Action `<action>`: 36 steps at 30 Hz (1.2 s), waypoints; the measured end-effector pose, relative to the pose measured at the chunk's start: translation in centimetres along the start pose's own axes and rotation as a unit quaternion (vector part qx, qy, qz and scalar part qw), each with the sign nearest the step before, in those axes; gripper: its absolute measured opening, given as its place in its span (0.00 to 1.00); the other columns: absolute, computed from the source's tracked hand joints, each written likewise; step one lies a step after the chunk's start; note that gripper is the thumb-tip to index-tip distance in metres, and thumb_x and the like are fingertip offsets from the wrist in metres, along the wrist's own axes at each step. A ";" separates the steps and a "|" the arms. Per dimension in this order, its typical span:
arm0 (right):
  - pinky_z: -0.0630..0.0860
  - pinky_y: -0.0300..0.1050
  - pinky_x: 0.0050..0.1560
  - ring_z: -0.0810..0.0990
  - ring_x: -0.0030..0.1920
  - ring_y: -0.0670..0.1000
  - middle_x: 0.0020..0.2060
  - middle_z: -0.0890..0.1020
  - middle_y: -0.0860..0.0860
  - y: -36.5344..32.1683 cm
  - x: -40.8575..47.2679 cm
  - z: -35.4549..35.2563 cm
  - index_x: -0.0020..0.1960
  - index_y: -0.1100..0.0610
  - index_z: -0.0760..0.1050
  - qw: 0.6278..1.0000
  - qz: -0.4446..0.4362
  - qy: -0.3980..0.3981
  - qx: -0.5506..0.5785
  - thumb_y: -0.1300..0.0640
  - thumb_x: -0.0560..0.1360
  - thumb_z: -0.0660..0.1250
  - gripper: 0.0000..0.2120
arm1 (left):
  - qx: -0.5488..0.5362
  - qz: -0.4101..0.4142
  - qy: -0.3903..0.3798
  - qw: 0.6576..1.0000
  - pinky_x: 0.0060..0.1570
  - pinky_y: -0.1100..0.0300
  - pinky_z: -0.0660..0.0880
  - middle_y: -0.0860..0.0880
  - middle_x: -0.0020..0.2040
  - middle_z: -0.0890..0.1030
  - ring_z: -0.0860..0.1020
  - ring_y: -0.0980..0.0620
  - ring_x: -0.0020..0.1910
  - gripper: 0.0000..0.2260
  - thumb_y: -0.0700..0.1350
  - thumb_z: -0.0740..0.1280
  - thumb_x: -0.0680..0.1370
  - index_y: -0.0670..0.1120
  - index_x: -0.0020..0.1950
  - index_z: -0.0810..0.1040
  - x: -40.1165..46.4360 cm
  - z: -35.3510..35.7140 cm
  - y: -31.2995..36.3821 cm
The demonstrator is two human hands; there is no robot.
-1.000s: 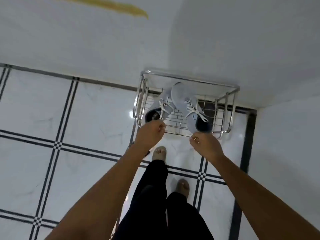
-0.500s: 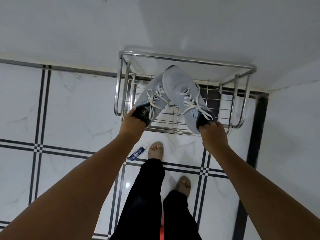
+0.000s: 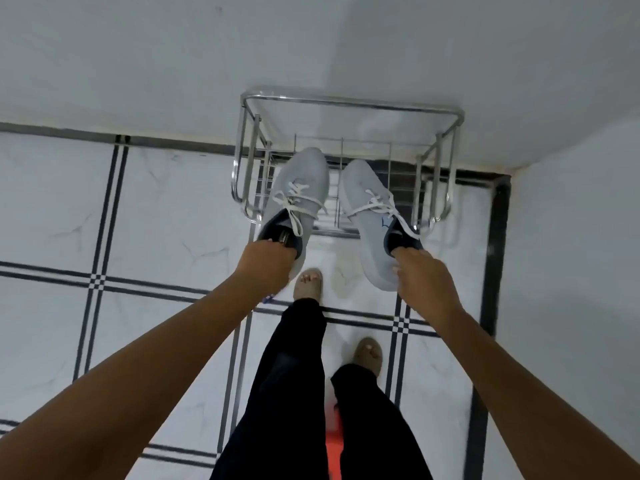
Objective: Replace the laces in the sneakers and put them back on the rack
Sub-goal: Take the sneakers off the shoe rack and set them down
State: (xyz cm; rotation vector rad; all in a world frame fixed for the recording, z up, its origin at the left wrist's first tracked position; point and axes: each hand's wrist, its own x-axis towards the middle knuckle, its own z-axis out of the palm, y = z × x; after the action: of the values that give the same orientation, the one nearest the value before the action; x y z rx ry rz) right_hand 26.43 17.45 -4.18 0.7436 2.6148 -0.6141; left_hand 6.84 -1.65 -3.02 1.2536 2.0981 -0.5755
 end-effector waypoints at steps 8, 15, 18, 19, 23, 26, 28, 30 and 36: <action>0.77 0.54 0.43 0.79 0.44 0.64 0.43 0.82 0.61 1.8 -16.1 2.7 0.53 0.66 0.77 0.996 -0.044 0.017 0.078 0.66 0.74 0.67 0.09 | -0.141 0.019 -0.028 0.989 0.41 0.57 0.68 0.45 0.52 0.79 0.78 0.43 0.51 0.15 0.50 0.63 0.78 0.47 0.62 0.73 -11.4 2.3 8.5; 0.77 0.53 0.42 0.80 0.43 0.63 0.41 0.82 0.58 0.6 -17.8 12.7 0.51 0.62 0.78 0.996 0.009 -0.038 0.083 0.64 0.72 0.70 0.08 | -0.197 0.017 -0.133 0.971 0.49 0.50 0.77 0.46 0.53 0.78 0.78 0.42 0.53 0.17 0.48 0.65 0.75 0.50 0.63 0.73 -8.0 13.4 12.8; 0.75 0.50 0.40 0.81 0.38 0.59 0.36 0.81 0.52 0.5 -14.6 19.4 0.47 0.58 0.78 0.999 0.020 -0.015 0.042 0.64 0.68 0.74 0.09 | -0.182 0.014 -0.137 0.974 0.51 0.47 0.77 0.46 0.54 0.79 0.78 0.42 0.53 0.13 0.46 0.63 0.76 0.49 0.61 0.74 -3.3 19.1 13.2; 0.73 0.50 0.41 0.80 0.37 0.58 0.35 0.80 0.51 0.7 -13.1 22.2 0.46 0.57 0.78 0.999 0.026 -0.004 0.027 0.64 0.68 0.74 0.10 | -0.181 0.017 -0.125 0.975 0.50 0.51 0.76 0.45 0.55 0.79 0.78 0.42 0.54 0.13 0.44 0.62 0.77 0.48 0.61 0.75 -1.3 21.2 13.2; 0.70 0.52 0.43 0.78 0.37 0.57 0.34 0.79 0.50 1.9 -6.9 32.6 0.43 0.56 0.76 0.996 0.070 0.050 -0.002 0.68 0.68 0.71 0.10 | -0.158 0.004 -0.076 0.985 0.45 0.54 0.72 0.43 0.55 0.79 0.79 0.42 0.53 0.13 0.40 0.59 0.79 0.45 0.62 0.73 6.3 29.3 14.3; 0.72 0.50 0.38 0.78 0.42 0.60 0.40 0.80 0.58 3.8 -2.5 39.5 0.49 0.62 0.78 0.987 0.120 0.082 0.062 0.70 0.71 0.67 0.08 | -0.154 0.005 -0.033 0.987 0.48 0.55 0.70 0.44 0.53 0.81 0.80 0.43 0.51 0.13 0.38 0.61 0.78 0.45 0.61 0.73 11.6 35.1 15.3; 0.75 0.50 0.38 0.78 0.46 0.62 0.43 0.80 0.60 5.1 0.0 43.7 0.55 0.64 0.78 0.980 0.132 0.116 0.091 0.70 0.73 0.65 0.11 | -0.156 0.010 0.012 0.988 0.50 0.55 0.70 0.45 0.50 0.82 0.80 0.43 0.48 0.13 0.36 0.62 0.76 0.45 0.59 0.75 14.8 38.7 16.0; 0.77 0.50 0.38 0.78 0.45 0.62 0.43 0.80 0.59 6.1 1.8 47.6 0.54 0.65 0.78 0.978 0.099 0.164 0.080 0.73 0.71 0.66 0.13 | -0.137 0.012 0.095 0.986 0.46 0.56 0.71 0.48 0.41 0.82 0.80 0.46 0.40 0.13 0.36 0.66 0.70 0.47 0.51 0.79 17.1 41.8 16.8; 0.78 0.47 0.46 0.78 0.50 0.59 0.47 0.81 0.57 7.4 4.3 53.3 0.56 0.64 0.79 0.945 0.126 0.290 0.089 0.73 0.69 0.70 0.17 | -0.164 0.001 0.236 0.958 0.34 0.61 0.70 0.52 0.25 0.76 0.75 0.51 0.24 0.17 0.34 0.74 0.51 0.49 0.34 0.76 22.4 47.3 17.5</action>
State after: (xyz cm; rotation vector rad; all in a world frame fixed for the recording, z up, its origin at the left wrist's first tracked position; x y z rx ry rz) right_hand 38.43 -1.37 -53.29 1.4837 2.9207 -0.6320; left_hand 27.96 -10.11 -53.30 1.2836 2.4461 0.0956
